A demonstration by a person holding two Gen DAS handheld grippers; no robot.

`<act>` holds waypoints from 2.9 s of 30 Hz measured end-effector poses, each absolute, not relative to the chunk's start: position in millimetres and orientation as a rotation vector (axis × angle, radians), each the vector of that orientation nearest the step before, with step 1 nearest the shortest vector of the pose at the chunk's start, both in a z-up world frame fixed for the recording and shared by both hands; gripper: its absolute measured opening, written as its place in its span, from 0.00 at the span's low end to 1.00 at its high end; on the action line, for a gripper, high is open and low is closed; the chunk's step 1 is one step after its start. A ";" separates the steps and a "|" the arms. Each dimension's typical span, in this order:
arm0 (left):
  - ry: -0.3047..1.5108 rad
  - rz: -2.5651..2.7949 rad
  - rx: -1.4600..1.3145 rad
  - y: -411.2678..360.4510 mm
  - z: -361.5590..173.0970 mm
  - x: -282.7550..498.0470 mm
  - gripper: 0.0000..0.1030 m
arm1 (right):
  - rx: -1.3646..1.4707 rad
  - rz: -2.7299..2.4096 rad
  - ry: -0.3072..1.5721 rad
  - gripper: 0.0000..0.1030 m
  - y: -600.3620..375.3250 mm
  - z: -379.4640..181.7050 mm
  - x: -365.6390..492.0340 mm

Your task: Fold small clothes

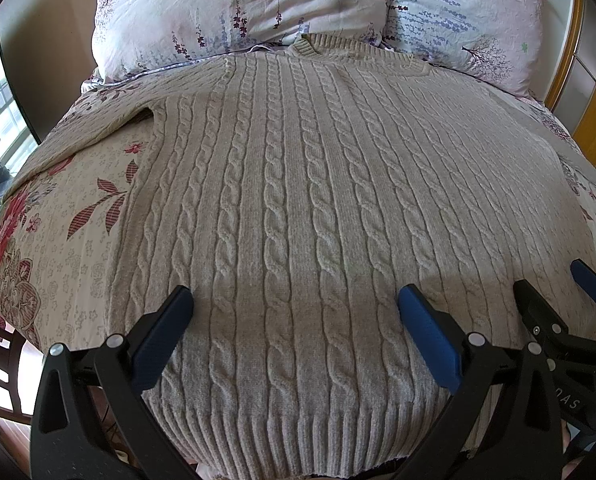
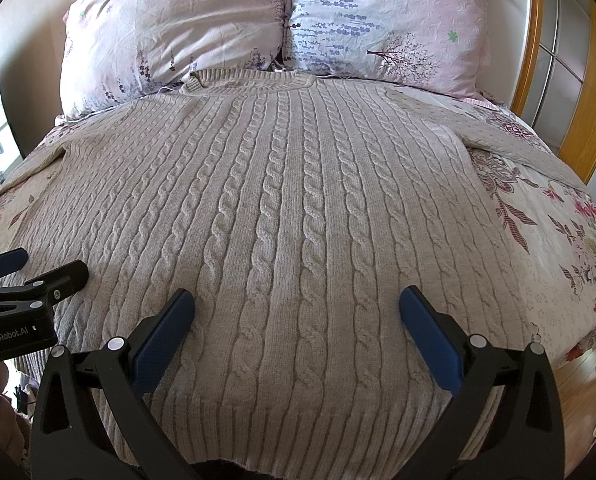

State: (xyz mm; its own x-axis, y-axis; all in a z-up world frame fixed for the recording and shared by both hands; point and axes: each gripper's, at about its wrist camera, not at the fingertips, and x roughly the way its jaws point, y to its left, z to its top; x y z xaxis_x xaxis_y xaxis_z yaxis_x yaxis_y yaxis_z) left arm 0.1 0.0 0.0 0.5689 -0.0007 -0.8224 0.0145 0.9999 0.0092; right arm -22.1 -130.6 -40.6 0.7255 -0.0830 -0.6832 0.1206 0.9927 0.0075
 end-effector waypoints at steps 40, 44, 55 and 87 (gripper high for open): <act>0.966 -0.009 0.016 0.0 -0.1 0.1 0.98 | 0.053 -0.113 0.750 0.99 -130.5 -40.4 -22.3; 0.967 -0.009 0.016 0.0 -0.1 0.0 0.98 | 0.053 -0.113 0.750 0.99 -130.6 -40.4 -22.4; 0.967 -0.009 0.016 0.0 -0.1 0.0 0.98 | 0.053 -0.112 0.750 0.99 -130.8 -40.4 -22.2; 0.968 0.012 0.125 -6.6 10.1 34.9 0.98 | 0.129 -0.130 0.671 0.99 -203.6 -9.5 9.1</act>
